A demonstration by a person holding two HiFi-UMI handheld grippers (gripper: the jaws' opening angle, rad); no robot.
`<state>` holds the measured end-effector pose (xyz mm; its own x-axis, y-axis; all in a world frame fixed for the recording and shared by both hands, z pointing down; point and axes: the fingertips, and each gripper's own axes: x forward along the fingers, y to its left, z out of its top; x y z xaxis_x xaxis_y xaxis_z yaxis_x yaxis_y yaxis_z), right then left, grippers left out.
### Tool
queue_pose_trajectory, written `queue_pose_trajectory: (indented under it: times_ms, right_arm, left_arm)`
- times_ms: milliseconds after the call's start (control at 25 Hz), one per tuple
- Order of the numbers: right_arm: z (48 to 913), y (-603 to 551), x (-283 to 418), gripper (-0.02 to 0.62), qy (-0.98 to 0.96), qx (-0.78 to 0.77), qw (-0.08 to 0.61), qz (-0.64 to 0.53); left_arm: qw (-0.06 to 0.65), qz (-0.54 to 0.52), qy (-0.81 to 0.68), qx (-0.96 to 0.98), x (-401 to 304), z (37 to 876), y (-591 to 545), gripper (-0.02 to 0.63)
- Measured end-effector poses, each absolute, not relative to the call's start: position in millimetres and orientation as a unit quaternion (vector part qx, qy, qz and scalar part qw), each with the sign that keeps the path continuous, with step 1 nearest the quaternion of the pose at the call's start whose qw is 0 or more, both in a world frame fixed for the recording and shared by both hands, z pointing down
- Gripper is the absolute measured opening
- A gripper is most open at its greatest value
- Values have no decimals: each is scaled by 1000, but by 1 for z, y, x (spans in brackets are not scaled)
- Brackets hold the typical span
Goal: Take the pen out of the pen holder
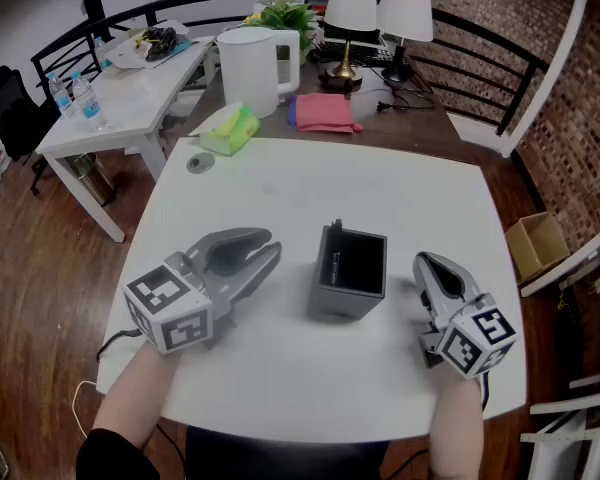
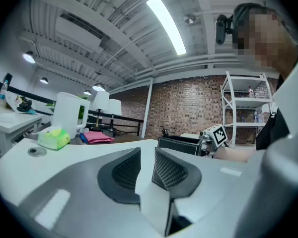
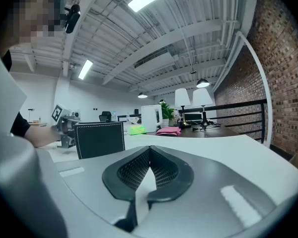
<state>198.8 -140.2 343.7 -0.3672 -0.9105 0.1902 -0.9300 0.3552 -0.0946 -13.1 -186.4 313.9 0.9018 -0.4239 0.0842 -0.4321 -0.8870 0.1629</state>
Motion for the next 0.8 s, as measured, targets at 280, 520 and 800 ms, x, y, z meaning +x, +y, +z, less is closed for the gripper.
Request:
queue_pose_trajectory:
  times_ms: [280, 520, 800]
  right_arm:
    - [345, -137, 197, 14, -823, 558, 55, 93]
    - [346, -138, 195, 14, -825, 555, 56, 95]
    - [348, -138, 192, 14, -828, 548, 64, 102]
  left_arm:
    - [77, 1, -148, 986, 22, 267, -176, 85]
    - [65, 31, -113, 991, 63, 263, -180, 124]
    - [54, 91, -87, 991, 92, 283, -177, 141]
